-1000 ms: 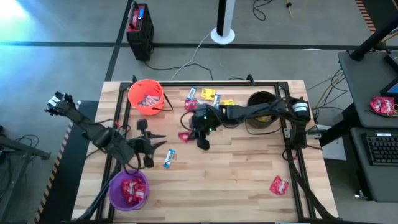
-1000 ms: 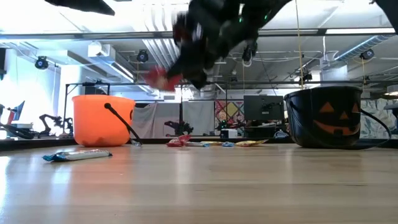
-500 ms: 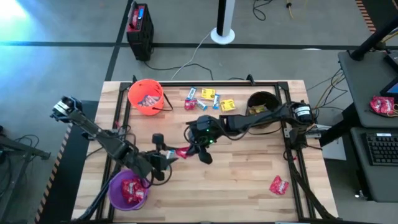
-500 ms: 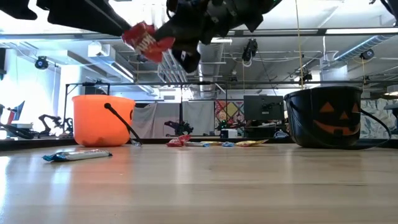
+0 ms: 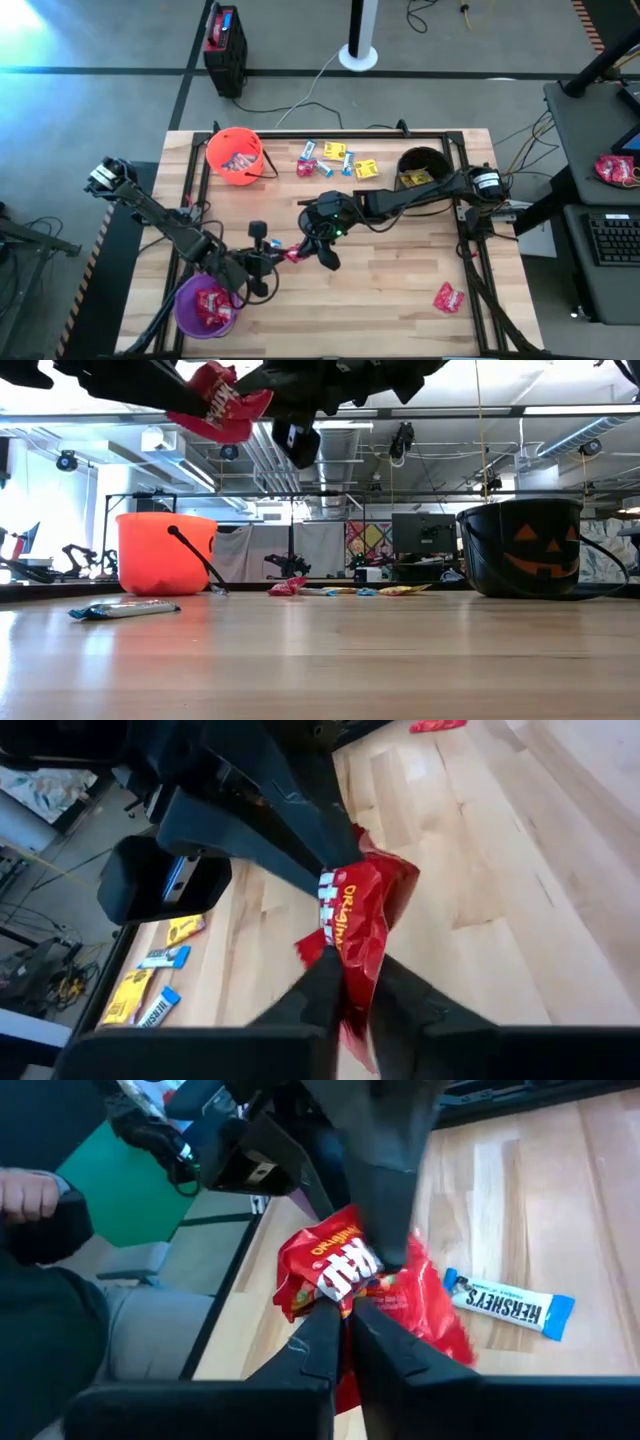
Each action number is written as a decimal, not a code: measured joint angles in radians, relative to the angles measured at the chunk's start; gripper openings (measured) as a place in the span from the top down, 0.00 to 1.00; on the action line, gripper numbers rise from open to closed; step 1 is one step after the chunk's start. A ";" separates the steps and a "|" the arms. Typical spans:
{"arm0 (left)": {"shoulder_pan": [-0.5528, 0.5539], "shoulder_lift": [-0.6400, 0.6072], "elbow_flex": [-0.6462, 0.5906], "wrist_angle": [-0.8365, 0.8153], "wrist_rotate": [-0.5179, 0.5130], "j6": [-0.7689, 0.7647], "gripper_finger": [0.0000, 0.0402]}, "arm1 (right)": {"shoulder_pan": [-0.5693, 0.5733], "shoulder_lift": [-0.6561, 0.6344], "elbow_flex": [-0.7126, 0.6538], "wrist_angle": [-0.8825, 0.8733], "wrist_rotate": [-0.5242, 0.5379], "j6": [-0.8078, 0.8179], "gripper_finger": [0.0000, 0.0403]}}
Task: Sort candy by brand, put in halloween buckets
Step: Put the red candy into the purple bucket
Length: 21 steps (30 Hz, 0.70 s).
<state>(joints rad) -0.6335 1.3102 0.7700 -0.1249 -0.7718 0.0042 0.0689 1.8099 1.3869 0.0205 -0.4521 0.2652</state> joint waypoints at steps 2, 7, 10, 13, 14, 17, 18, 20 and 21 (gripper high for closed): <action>-0.007 -0.002 0.000 0.000 -0.001 -0.023 0.97 | 0.001 0.000 0.000 0.000 0.004 0.011 0.92; -0.041 -0.010 0.000 0.004 -0.004 -0.056 0.98 | 0.002 -0.002 0.000 -0.007 0.005 0.014 0.79; -0.070 -0.017 0.025 -0.023 -0.004 -0.081 0.99 | 0.001 -0.011 0.000 -0.014 0.005 0.013 0.72; -0.105 -0.017 0.110 -0.135 -0.003 -0.128 0.99 | 0.002 -0.029 0.001 -0.015 0.003 0.008 0.66; -0.115 -0.017 0.150 -0.197 0.009 -0.163 0.99 | 0.002 -0.038 0.001 -0.020 0.003 0.004 0.64; -0.147 -0.011 0.296 -0.424 0.106 -0.323 0.99 | 0.001 -0.062 0.001 -0.063 0.007 -0.018 0.61; -0.158 -0.006 0.343 -0.503 0.146 -0.387 0.99 | 0.001 -0.069 0.001 -0.081 0.007 -0.027 0.61; -0.183 0.012 0.433 -0.656 0.217 -0.517 0.99 | 0.001 -0.083 0.001 -0.112 0.007 -0.043 0.60; -0.199 0.024 0.475 -0.727 0.241 -0.572 0.99 | 0.001 -0.085 0.001 -0.118 0.008 -0.048 0.61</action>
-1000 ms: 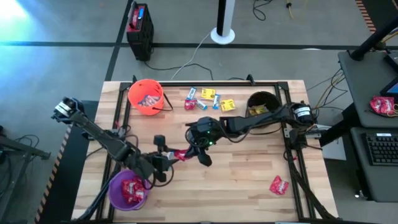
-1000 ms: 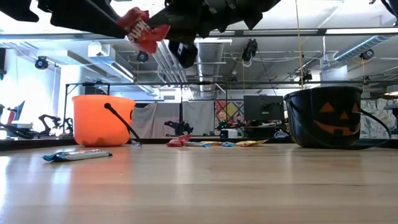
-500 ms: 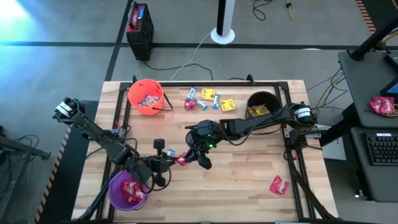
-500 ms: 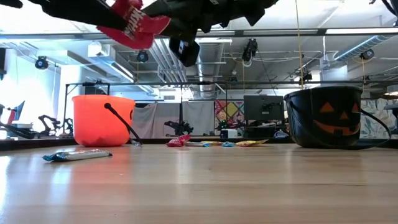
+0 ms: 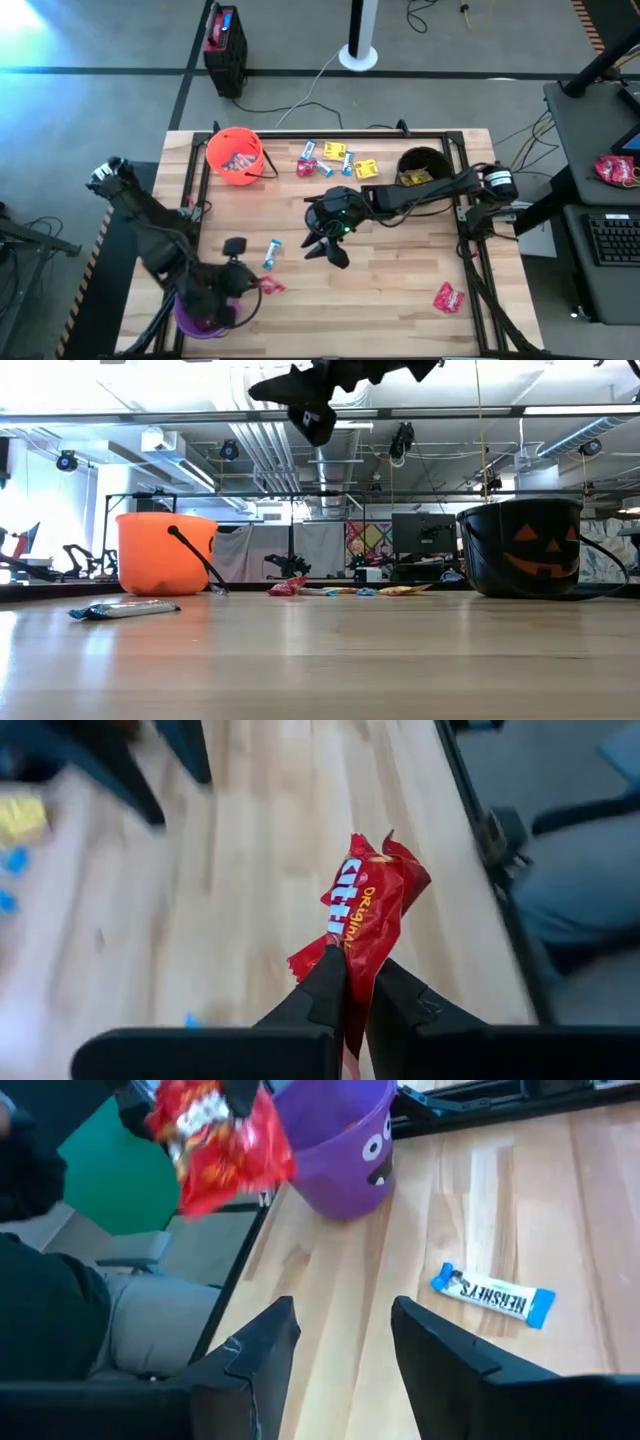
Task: Sort candy by brand, put in halloween buckets
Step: Put the red candy into the purple bucket, then put the white chocolate bar into the orange bucket
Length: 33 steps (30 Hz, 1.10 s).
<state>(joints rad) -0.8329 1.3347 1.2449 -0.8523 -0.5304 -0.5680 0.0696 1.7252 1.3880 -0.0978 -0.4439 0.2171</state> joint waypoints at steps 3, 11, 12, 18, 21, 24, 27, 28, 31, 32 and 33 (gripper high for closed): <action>-0.050 0.038 0.120 -0.194 0.058 -0.150 0.99 | 0.002 0.000 0.000 -0.025 0.000 -0.007 0.61; -0.156 0.165 0.314 -0.526 0.357 -0.495 0.99 | 0.002 0.008 -0.010 -0.061 0.000 -0.032 0.62; -0.168 0.177 0.316 -0.547 0.385 -0.518 0.99 | 0.002 0.008 -0.010 -0.061 0.000 -0.033 0.62; -0.203 0.212 0.278 -0.578 0.521 -0.708 0.98 | 0.002 0.008 -0.010 -0.055 0.000 -0.033 0.63; -0.202 0.231 0.275 -0.640 0.521 -0.804 0.94 | 0.002 0.009 -0.010 -0.055 0.000 -0.033 0.63; -0.203 0.246 0.278 -0.694 0.523 -0.851 0.90 | 0.002 0.009 -0.010 -0.055 0.000 -0.034 0.63; -0.203 0.255 0.278 -0.723 0.555 -0.896 0.84 | 0.002 0.009 -0.010 -0.055 0.000 -0.033 0.63; -0.203 0.256 0.278 -0.718 0.569 -0.904 0.81 | 0.002 0.009 -0.010 -0.056 0.000 -0.030 0.63; -0.203 0.267 0.278 -0.716 0.581 -0.910 0.74 | 0.002 0.009 -0.010 -0.063 0.000 -0.028 0.63; -0.205 0.267 0.278 -0.715 0.581 -0.903 0.72 | 0.003 0.009 -0.010 -0.066 0.000 -0.028 0.63; -0.205 0.268 0.278 -0.715 0.581 -0.883 0.70 | 0.003 0.009 -0.010 -0.069 0.000 -0.028 0.63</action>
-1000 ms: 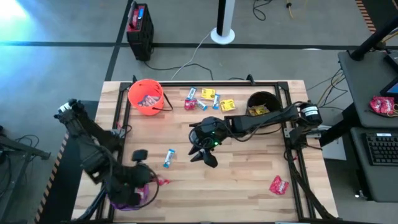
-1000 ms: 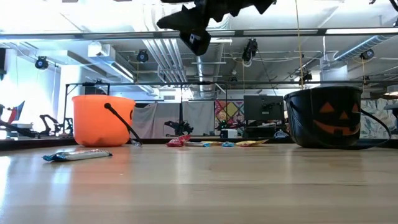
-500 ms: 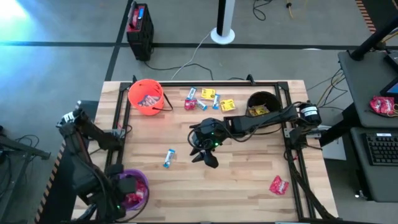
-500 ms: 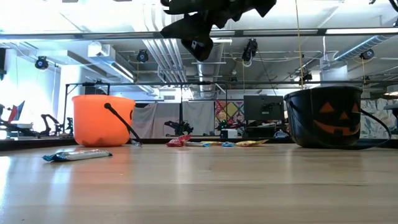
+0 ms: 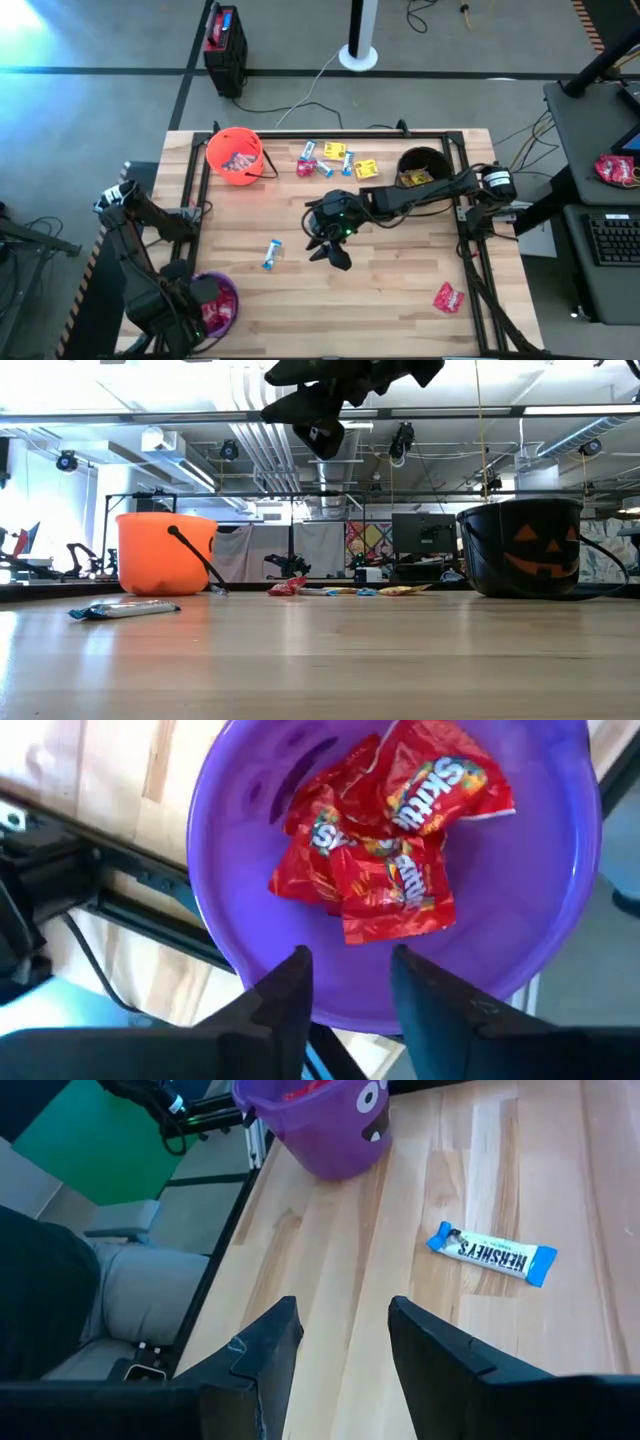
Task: Sort candy by brand, put in halloween buckets
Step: Put the white chocolate bar into the orange bucket
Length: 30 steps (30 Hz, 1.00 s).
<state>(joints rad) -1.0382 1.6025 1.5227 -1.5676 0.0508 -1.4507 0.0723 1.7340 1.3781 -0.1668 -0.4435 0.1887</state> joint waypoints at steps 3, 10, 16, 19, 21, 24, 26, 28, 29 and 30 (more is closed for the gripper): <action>0.000 0.000 0.000 0.005 -0.065 0.038 0.67 | 0.005 0.000 0.000 -0.017 0.001 -0.005 0.63; -0.008 -0.002 0.004 0.106 -0.555 0.311 0.65 | 0.062 0.005 0.000 -0.013 0.269 -0.107 0.63; -0.008 -0.011 -0.009 0.100 -0.935 0.466 0.65 | 0.091 0.105 0.005 0.109 0.387 -0.195 0.63; -0.010 -0.018 -0.030 0.100 -1.009 0.475 0.66 | 0.083 0.169 0.028 0.142 0.386 -0.225 0.63; -0.016 -0.022 -0.054 0.103 -1.009 0.478 0.67 | 0.079 0.214 0.050 0.174 0.386 -0.258 0.63; -0.032 -0.036 -0.110 0.129 -1.018 0.478 0.70 | 0.077 0.293 0.101 0.212 0.386 -0.312 0.63; -0.042 -0.052 -0.149 0.152 -1.039 0.471 0.73 | 0.074 0.350 0.149 0.209 0.384 -0.341 0.63; -0.046 -0.073 -0.177 0.161 -1.059 0.455 0.75 | 0.071 0.405 0.209 0.198 0.383 -0.343 0.63; -0.046 -0.084 -0.186 0.163 -1.076 0.441 0.77 | 0.067 0.430 0.242 0.179 0.383 -0.344 0.63; -0.046 -0.094 -0.195 0.162 -1.101 0.427 0.78 | 0.064 0.452 0.276 0.152 0.380 -0.347 0.63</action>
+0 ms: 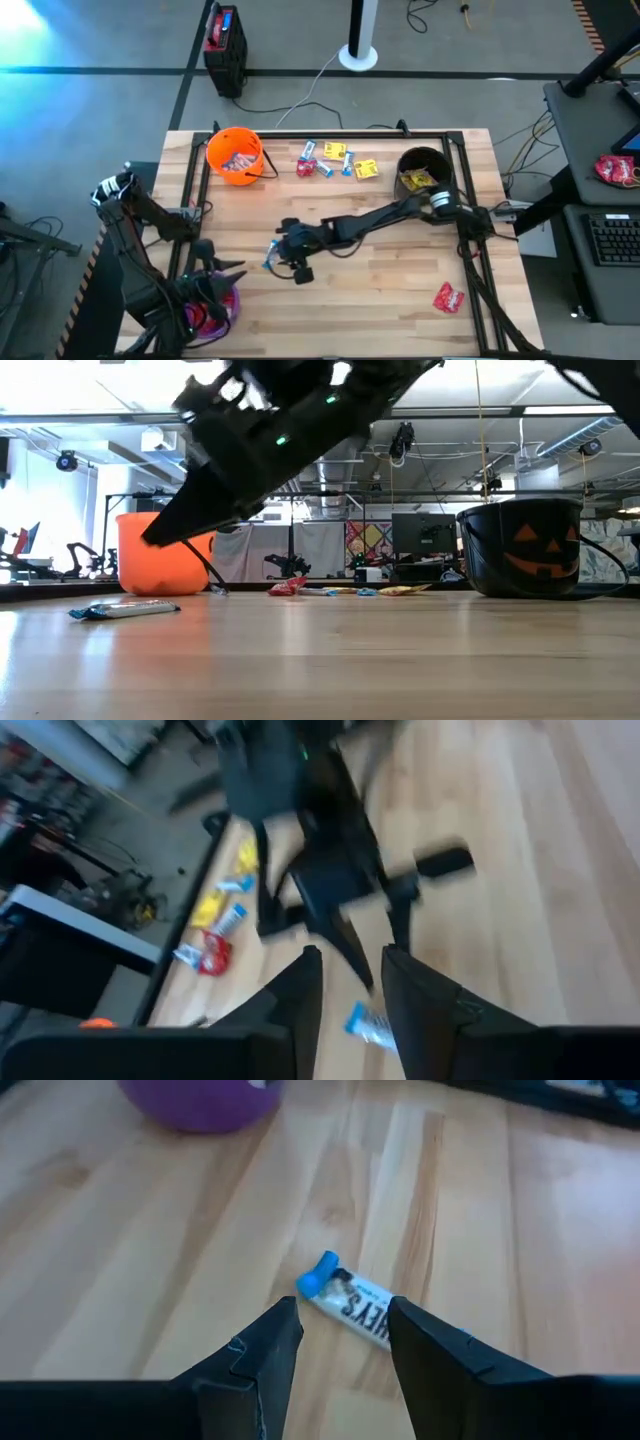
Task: Sort candy by brand, put in halloween buckets
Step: Put the white chocolate bar into the orange bucket
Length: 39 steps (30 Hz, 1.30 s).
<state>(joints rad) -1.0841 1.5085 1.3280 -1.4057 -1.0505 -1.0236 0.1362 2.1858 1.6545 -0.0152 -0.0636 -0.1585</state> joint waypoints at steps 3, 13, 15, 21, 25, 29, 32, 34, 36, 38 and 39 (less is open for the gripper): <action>0.000 -0.024 -0.023 0.004 -0.068 -0.017 0.80 | -0.009 0.067 0.107 -0.075 -0.022 -0.030 0.62; 0.000 -0.057 -0.040 0.012 -0.120 -0.015 0.80 | -0.028 0.257 0.410 -0.337 -0.015 -0.238 0.45; 0.000 -0.056 -0.035 0.019 -0.120 -0.015 0.80 | -0.033 0.276 0.438 -0.366 -0.018 -0.260 0.43; 0.001 -0.054 -0.035 0.042 -0.120 -0.015 0.80 | -0.058 0.284 0.463 -0.396 -0.015 -0.275 0.42; 0.001 -0.054 -0.035 0.045 -0.121 -0.015 0.80 | -0.080 0.283 0.463 -0.455 -0.033 -0.216 0.43; 0.001 -0.054 -0.035 0.048 -0.137 -0.014 0.80 | -0.099 0.284 0.456 -0.503 -0.126 -0.169 0.45; 0.001 -0.054 -0.035 0.049 -0.169 -0.014 0.80 | -0.106 0.284 0.455 -0.542 -0.202 -0.137 0.47; 0.001 -0.054 -0.035 0.049 -0.172 -0.009 0.80 | -0.104 0.284 0.455 -0.554 -0.206 -0.129 0.50; 0.001 -0.054 -0.035 0.049 -0.173 -0.006 0.80 | -0.099 0.284 0.455 -0.558 -0.204 -0.125 0.53; 0.001 -0.054 -0.035 0.049 -0.173 -0.007 0.80 | -0.091 0.284 0.452 -0.558 -0.185 -0.121 0.58; 0.001 -0.054 -0.035 0.050 -0.173 -0.009 0.80 | -0.088 0.284 0.450 -0.558 -0.175 -0.120 0.61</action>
<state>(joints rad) -1.0832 1.4544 1.2933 -1.3560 -1.2240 -1.0329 0.0480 2.4695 2.1046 -0.5736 -0.2382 -0.2788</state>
